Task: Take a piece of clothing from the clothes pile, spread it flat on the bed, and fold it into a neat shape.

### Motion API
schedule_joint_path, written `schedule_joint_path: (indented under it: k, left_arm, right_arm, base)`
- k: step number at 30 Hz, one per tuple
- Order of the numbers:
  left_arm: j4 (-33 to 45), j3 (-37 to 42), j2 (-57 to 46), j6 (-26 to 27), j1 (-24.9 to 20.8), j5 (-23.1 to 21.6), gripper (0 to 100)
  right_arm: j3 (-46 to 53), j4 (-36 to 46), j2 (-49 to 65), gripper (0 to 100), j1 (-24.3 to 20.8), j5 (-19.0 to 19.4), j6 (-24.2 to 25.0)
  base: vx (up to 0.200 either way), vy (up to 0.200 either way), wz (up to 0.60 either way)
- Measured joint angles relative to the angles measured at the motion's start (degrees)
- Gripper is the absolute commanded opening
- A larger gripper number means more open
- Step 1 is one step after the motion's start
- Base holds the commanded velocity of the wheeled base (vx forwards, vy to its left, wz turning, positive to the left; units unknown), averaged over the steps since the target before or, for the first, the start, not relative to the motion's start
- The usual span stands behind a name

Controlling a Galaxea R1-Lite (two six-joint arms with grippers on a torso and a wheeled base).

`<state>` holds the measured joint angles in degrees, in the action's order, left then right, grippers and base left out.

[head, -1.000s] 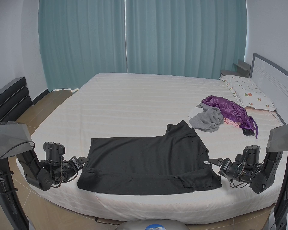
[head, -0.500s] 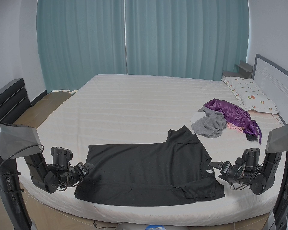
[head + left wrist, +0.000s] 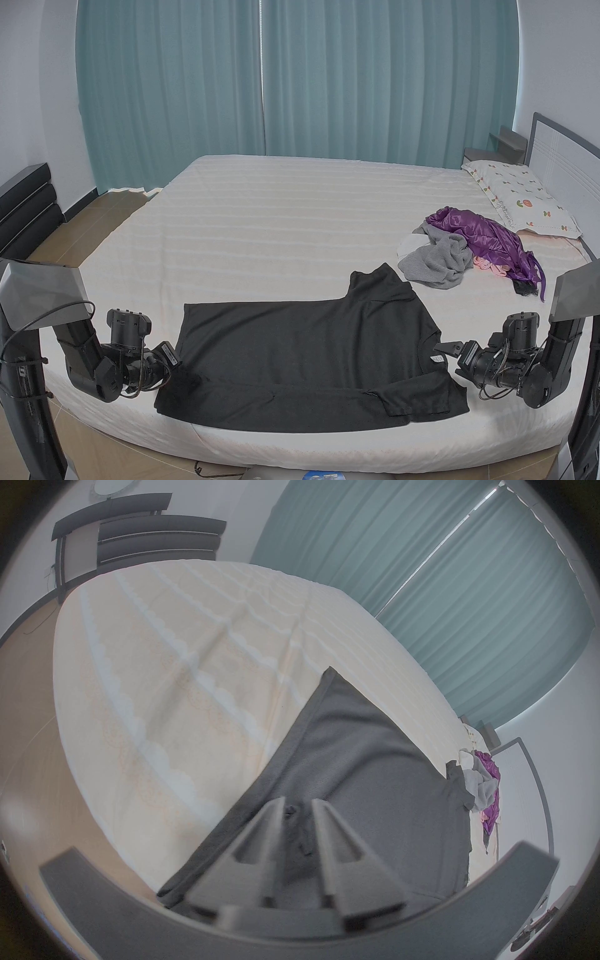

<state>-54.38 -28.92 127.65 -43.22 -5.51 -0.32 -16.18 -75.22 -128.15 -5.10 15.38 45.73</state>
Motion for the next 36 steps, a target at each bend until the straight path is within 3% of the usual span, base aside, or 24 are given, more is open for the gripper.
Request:
schedule_joint_path:
  k: [17, 18, 27, 32, 36]
  left_arm:
    - [-0.06, 0.65, 0.07, -0.06, 3.36, 0.18, 0]
    - [-0.06, 0.63, 0.09, -0.09, 3.51, 0.13, 100]
    - [-0.30, 0.91, -0.09, -0.17, 3.95, -1.51, 100]
    - [-2.27, 1.72, -0.20, 0.88, 3.94, -6.99, 100]
    - [-3.01, 1.80, -0.13, 3.50, 3.64, -8.52, 100]
  right_arm:
    - [0.50, -3.17, -2.50, 100, 0.04, -0.20, -1.80]
    - [0.56, -3.23, -2.58, 100, 0.06, -0.17, -1.80]
    - [0.88, -3.23, -2.94, 100, 0.09, -0.15, -1.69]
    - [0.89, -3.25, -3.00, 100, 0.15, 0.00, -1.67]
    - [0.89, -3.25, -3.05, 100, 0.15, 0.05, -1.66]
  base:
    - [0.000, 0.000, 0.00]
    - [0.000, 0.000, 0.00]
    - [0.000, 0.000, 0.00]
    - [0.000, 0.000, 0.00]
    - [0.000, 0.000, 0.00]
